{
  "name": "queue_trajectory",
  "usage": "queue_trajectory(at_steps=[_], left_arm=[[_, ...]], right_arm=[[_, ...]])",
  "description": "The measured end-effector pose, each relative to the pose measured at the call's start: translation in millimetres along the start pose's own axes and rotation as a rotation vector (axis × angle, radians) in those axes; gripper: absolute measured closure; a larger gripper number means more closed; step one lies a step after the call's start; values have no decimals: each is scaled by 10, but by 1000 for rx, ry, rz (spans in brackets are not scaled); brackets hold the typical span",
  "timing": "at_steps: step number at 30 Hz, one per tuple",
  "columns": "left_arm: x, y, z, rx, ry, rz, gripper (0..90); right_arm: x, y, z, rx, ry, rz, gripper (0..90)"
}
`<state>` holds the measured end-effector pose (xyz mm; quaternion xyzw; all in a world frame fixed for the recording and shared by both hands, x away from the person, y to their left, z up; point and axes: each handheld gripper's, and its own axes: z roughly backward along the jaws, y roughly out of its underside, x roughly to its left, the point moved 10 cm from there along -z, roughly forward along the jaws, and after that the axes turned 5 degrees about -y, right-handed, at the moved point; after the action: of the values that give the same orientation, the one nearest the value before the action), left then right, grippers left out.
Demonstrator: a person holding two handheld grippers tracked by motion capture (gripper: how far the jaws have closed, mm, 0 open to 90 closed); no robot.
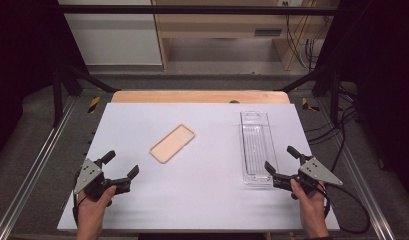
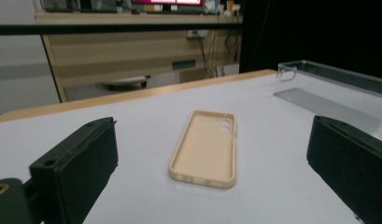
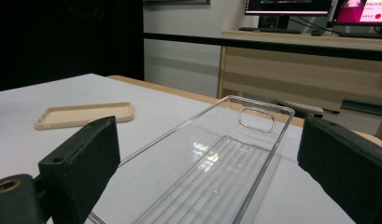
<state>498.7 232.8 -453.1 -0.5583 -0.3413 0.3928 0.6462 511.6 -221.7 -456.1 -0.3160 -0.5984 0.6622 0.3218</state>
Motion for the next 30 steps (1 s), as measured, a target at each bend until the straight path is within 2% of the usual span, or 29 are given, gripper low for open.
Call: queue_trajectory(at_steps=[4, 8, 10, 12, 18, 30], left_arm=[[-138, 13, -130, 63, -1, -19, 23], [-304, 5, -333, 117, 17, -33, 24], [-368, 0, -447, 137, 28, -56, 26], [-412, 5, -554, 169, 36, -97, 27], [-455, -7, -763, 226, 44, -137, 27], [-472, 14, -919, 296, 42, -201, 29]], right_arm=[[-11, 24, 21, 3, 9, -6, 62], [-13, 40, 53, 9, 16, -8, 60], [-23, 46, 66, 13, 25, -8, 58], [-35, 39, 77, 4, 30, -12, 54], [-60, 37, 99, 0, 40, -22, 51], [-49, 47, 95, 4, 43, -12, 46]])
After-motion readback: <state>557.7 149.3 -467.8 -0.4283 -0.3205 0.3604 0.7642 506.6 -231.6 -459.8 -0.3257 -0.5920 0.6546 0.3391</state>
